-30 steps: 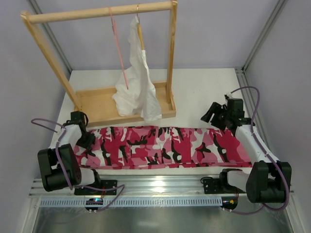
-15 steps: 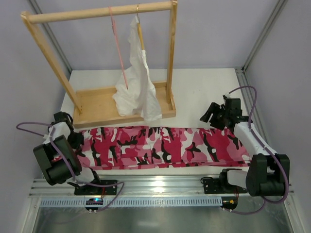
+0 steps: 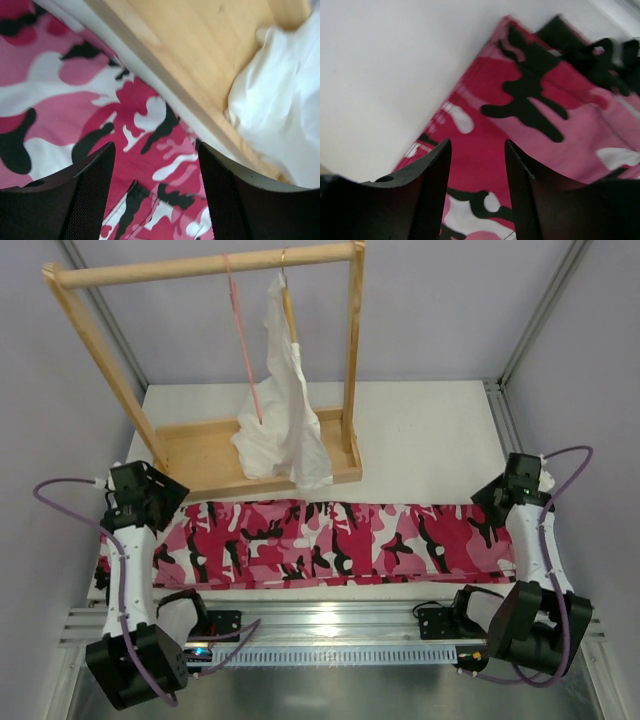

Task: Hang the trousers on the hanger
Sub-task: Fold the trousers

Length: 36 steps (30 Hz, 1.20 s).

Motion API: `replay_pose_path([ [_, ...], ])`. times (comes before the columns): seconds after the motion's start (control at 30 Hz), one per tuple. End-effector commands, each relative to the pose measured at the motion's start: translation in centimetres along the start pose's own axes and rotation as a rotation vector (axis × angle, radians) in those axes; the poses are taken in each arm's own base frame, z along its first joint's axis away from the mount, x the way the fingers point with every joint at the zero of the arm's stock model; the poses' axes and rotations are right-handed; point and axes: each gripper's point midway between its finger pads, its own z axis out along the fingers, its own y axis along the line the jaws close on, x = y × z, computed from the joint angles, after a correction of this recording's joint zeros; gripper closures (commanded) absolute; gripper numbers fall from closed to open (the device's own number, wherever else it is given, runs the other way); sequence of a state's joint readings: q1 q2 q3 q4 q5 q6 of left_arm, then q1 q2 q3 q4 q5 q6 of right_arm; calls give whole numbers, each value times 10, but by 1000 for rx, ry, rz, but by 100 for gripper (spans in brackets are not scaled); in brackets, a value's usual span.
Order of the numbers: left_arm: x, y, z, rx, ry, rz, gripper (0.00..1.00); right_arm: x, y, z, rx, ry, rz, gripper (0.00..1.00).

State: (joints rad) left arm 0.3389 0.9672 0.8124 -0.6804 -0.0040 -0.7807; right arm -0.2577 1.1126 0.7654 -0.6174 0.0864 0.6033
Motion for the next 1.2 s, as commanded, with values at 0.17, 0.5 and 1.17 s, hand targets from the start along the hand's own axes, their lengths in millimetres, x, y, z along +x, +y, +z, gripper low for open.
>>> replay_pose_path([
  [0.17,122,-57,-27,276,342,296,27,-4,-96,-21,291,-90,215,53],
  [0.5,176,-69,-29,320,455,389,26,38,-137,-13,475,-105,477,59],
  [1.17,193,-21,37,50,394,237,21,21,-115,42,320,-130,424,59],
])
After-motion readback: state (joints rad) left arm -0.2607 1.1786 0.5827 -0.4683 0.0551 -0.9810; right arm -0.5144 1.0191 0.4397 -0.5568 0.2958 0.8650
